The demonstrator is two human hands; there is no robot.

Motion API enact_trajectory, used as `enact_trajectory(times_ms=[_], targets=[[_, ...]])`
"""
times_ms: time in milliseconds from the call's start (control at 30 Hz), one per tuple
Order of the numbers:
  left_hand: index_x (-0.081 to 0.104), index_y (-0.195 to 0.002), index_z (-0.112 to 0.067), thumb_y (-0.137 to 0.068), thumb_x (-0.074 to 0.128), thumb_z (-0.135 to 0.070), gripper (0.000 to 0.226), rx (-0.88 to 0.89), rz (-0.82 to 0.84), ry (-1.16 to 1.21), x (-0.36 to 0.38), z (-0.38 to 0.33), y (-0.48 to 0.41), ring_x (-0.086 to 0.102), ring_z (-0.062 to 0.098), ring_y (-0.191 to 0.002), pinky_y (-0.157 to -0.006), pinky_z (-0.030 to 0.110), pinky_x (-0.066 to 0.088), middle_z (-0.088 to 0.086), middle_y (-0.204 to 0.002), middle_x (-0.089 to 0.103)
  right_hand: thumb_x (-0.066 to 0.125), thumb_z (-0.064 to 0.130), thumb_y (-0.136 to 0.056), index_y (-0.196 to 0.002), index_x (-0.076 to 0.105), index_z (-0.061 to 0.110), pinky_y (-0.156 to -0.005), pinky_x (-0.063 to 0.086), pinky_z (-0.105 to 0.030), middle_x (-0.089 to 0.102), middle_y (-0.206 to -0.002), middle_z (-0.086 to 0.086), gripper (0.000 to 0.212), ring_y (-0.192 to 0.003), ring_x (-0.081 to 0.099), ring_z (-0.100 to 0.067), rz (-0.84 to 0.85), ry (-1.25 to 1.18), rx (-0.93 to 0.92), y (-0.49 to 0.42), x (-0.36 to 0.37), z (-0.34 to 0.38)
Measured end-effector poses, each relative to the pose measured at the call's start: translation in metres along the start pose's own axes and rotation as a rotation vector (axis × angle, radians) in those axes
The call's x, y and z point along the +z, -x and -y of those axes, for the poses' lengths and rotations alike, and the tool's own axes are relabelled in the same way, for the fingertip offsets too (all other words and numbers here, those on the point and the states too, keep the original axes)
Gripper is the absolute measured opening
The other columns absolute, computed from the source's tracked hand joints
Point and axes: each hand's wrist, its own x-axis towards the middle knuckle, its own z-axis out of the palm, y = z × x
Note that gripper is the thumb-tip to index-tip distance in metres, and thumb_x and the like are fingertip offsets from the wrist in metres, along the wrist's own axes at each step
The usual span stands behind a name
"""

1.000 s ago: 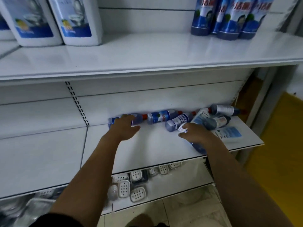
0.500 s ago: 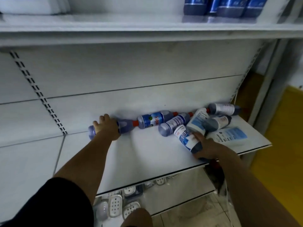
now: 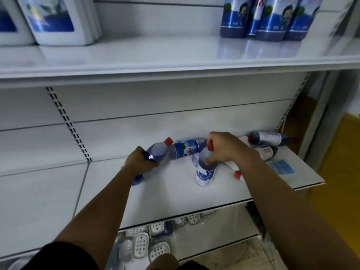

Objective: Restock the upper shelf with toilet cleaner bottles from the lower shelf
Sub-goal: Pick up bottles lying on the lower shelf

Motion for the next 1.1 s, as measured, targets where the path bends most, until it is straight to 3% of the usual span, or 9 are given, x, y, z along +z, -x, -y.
enact_trajectory(times_ms=[100,200,333,533,667,800,933,1033,1100], targets=[[0.052,-0.098,-0.019,-0.077,0.081,-0.034,0.039,0.027,0.052,0.202,-0.001,-0.008,0.017,0.062,0.015,-0.074,-0.071,0.029,0.053,0.001,-0.083,0.064,0.087,0.029,-0.067,-0.122,0.049,0.023,-0.092,0.052,-0.042,0.059,-0.118,0.000,0.067,-0.107,0.058,-0.022,-0.043,-0.485,0.042,-0.018,0.030,0.000],[0.052,-0.107,-0.018,-0.079,0.079,-0.033,0.042,0.018,0.113,0.381,0.005,-0.006,0.028,0.066,0.023,-0.090,-0.083,0.039,0.059,0.006,-0.100,0.065,0.089,0.017,-0.067,-0.138,0.041,0.020,-0.105,0.045,-0.047,0.054,-0.135,-0.004,0.086,-0.124,0.052,-0.026,-0.052,-0.738,0.099,-0.019,0.082,-0.005],[0.055,-0.111,-0.017,-0.080,0.079,-0.033,0.042,0.027,0.160,0.555,0.006,-0.008,0.051,0.068,0.022,-0.090,-0.070,0.032,0.057,0.006,-0.103,0.068,0.087,0.008,-0.068,-0.133,0.044,0.013,-0.093,0.049,-0.036,0.061,-0.122,-0.003,0.078,-0.113,0.060,-0.024,-0.176,-1.037,0.190,-0.017,0.114,-0.009],[0.062,-0.108,-0.016,-0.090,0.065,-0.036,0.027,0.072,0.245,0.816,-0.005,-0.033,0.107,0.071,0.021,-0.079,-0.069,0.032,0.058,0.010,-0.097,0.072,0.072,0.019,-0.085,-0.130,0.053,0.015,-0.070,0.058,-0.041,0.070,-0.115,-0.013,0.048,-0.092,0.072,-0.026,-0.030,-1.703,0.208,0.023,0.090,-0.001],[0.064,-0.102,-0.011,-0.093,0.054,-0.047,0.039,-0.016,0.283,0.957,-0.016,-0.060,0.154,0.067,0.024,-0.072,-0.070,0.034,0.055,0.012,-0.085,0.071,0.064,0.032,-0.089,-0.127,0.055,0.011,-0.062,0.057,-0.037,0.072,-0.093,-0.010,0.044,-0.070,0.072,-0.021,-0.008,-1.729,0.210,0.065,0.057,0.013],[0.064,-0.101,-0.009,-0.094,0.044,-0.052,0.048,-0.015,0.317,1.048,-0.027,-0.087,0.206,0.066,0.022,-0.067,-0.067,0.031,0.054,0.012,-0.082,0.071,0.067,0.040,-0.078,-0.129,0.053,0.009,-0.065,0.056,-0.037,0.071,-0.096,-0.014,0.061,-0.073,0.070,-0.024,0.033,-1.733,0.130,0.114,0.027,0.020],[0.063,-0.101,-0.010,-0.095,0.039,-0.052,0.049,0.027,0.315,1.113,-0.040,-0.112,0.254,0.068,0.018,-0.060,-0.056,0.027,0.055,0.007,-0.075,0.072,0.070,0.034,-0.076,-0.126,0.055,0.012,-0.064,0.056,-0.036,0.071,-0.095,-0.012,0.057,-0.074,0.070,-0.023,-0.034,-1.650,-0.013,0.163,-0.002,0.028],[0.063,-0.102,-0.012,-0.092,0.045,-0.054,0.046,0.097,0.291,1.132,-0.056,-0.130,0.288,0.070,0.019,-0.062,-0.056,0.027,0.056,0.006,-0.075,0.074,0.073,0.031,-0.068,-0.122,0.056,0.015,-0.068,0.057,-0.039,0.073,-0.094,-0.008,0.058,-0.077,0.071,-0.023,-0.050,-1.631,-0.106,0.194,-0.025,0.039],[0.061,-0.115,-0.010,-0.082,0.057,-0.053,0.055,0.150,0.253,1.155,-0.070,-0.142,0.306,0.072,0.021,-0.068,-0.058,0.030,0.057,0.009,-0.084,0.075,0.073,0.028,-0.069,-0.119,0.056,0.017,-0.072,0.058,-0.042,0.074,-0.095,-0.008,0.055,-0.080,0.071,-0.024,-0.074,-1.652,-0.162,0.210,-0.042,0.046]])
